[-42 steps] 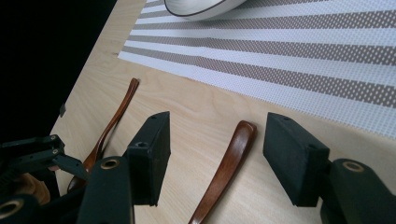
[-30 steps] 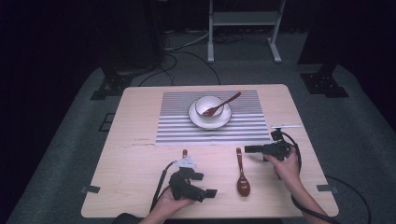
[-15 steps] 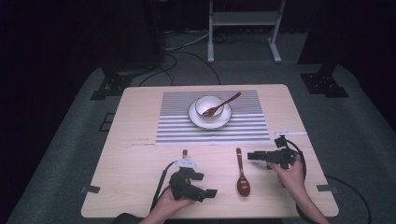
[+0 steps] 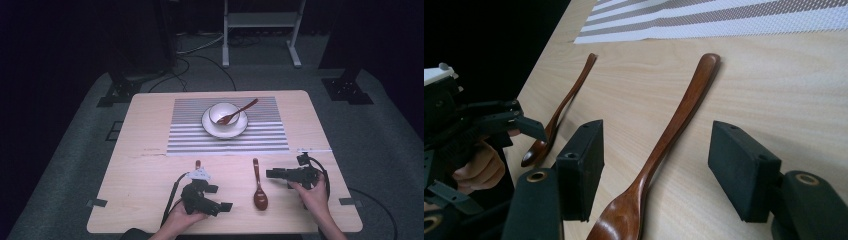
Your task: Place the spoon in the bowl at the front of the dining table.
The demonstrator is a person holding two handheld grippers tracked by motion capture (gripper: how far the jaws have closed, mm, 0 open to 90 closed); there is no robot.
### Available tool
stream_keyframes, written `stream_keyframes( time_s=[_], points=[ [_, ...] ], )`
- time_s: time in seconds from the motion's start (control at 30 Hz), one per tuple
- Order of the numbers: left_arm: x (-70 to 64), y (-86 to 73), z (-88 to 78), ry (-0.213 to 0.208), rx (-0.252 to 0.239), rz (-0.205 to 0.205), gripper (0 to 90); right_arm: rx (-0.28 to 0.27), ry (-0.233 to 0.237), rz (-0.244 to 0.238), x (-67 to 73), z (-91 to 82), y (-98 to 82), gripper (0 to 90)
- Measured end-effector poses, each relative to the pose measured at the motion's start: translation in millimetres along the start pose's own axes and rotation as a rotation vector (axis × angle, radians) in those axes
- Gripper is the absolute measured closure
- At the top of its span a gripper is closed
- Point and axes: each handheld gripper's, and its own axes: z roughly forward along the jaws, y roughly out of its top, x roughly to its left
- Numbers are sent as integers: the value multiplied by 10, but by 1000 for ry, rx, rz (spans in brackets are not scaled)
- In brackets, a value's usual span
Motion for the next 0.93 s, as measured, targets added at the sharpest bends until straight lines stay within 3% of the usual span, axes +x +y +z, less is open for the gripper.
stream_keyframes(
  time_s=[0.53,0.7,0.93],
  points=[
    [-7,4,-12,0,-1,6,67,-4,2,-27,76,7,-118,380],
    [-2,9,-21,3,-6,6,67,-19,-23,-55,84,-13,-169,375],
    [14,17,-27,10,-6,7,67,-55,-4,-44,58,-106,-193,369]
  ],
)
